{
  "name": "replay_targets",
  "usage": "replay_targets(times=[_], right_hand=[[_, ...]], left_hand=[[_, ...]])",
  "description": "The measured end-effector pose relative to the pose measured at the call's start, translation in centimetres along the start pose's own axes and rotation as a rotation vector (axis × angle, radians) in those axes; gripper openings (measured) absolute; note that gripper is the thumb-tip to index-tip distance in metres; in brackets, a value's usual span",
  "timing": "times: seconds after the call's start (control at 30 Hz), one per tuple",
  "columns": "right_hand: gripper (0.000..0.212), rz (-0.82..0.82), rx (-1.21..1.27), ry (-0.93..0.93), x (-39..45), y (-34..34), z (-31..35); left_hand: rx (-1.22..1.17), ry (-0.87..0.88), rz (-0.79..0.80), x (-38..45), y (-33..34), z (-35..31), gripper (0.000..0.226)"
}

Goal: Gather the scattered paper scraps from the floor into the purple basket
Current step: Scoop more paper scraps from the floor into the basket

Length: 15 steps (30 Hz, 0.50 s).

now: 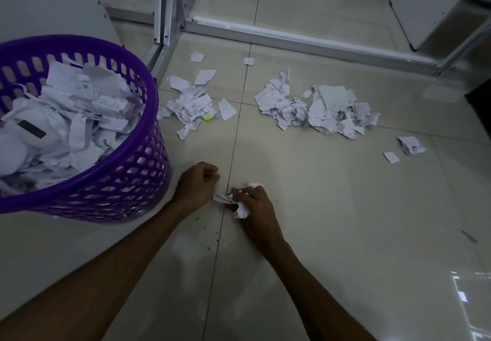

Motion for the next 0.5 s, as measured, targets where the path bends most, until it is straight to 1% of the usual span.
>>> replay_targets(times=[0.1,0.17,0.2,0.23,0.27,0.33,0.37,0.4,0.43,0.47,0.5], right_hand=[[0.018,-0.057,0.044,0.073,-0.3,0.2,0.4],[0.016,-0.093,0.055,0.134,-0.3,0.0,0.6],[0.016,-0.137,0.05,0.16,-0.2,-0.4,0.5],[0.016,-0.21,0.048,0.198,0.1,-1.2,0.2],[0.014,-0.317,0.064,0.258,0.4,-2.2,0.0],[0.006,-0.521,0.167,0.438,1.3,-4.8,-0.1],[0.003,-0.609,0.246,0.541,1.7,-6.0,-0.2],[0.009,-0.708,0.364,0.655,2.2,-7.1,-0.3],[0.015,-0.799,0.541,0.774,2.6,-7.9,-0.5],[0.021,-0.852,0.748,0.861,3.4,-8.4,0.0],[0.025,-0.862,0.933,0.923,4.1,-8.7,0.5]], left_hand=[[-0.013,-0.007,0.044,-0.4,-0.3,-0.6,0.013],[-0.015,0.022,0.07,-0.9,-0.9,-1.6,0.018],[-0.015,0.043,0.078,-1.1,-1.2,-2.4,0.021],[-0.022,0.066,0.074,-1.3,-1.6,-3.2,0.023],[-0.041,0.094,0.065,-1.6,-1.9,-4.3,0.023],[-0.108,0.176,0.037,-2.4,-2.8,-6.8,0.02],[-0.143,0.222,0.028,-3.0,-3.3,-8.1,0.019],[-0.178,0.262,0.025,-3.3,-4.0,-9.6,0.018],[-0.206,0.293,0.027,-3.5,-4.4,-11.0,0.019],[-0.229,0.324,0.013,-3.7,-5.5,-12.3,0.019],[-0.249,0.349,-0.002,-3.9,-6.4,-13.4,0.02]])
Point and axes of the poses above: each hand's wrist, its own x-axis towards the middle knuckle, its own y-axis out of the palm, z = x × y, the point moved 4 cm from there along x, towards the middle knuckle, and after that the axes turned 14 degrees about x, right-handed, at the moved point
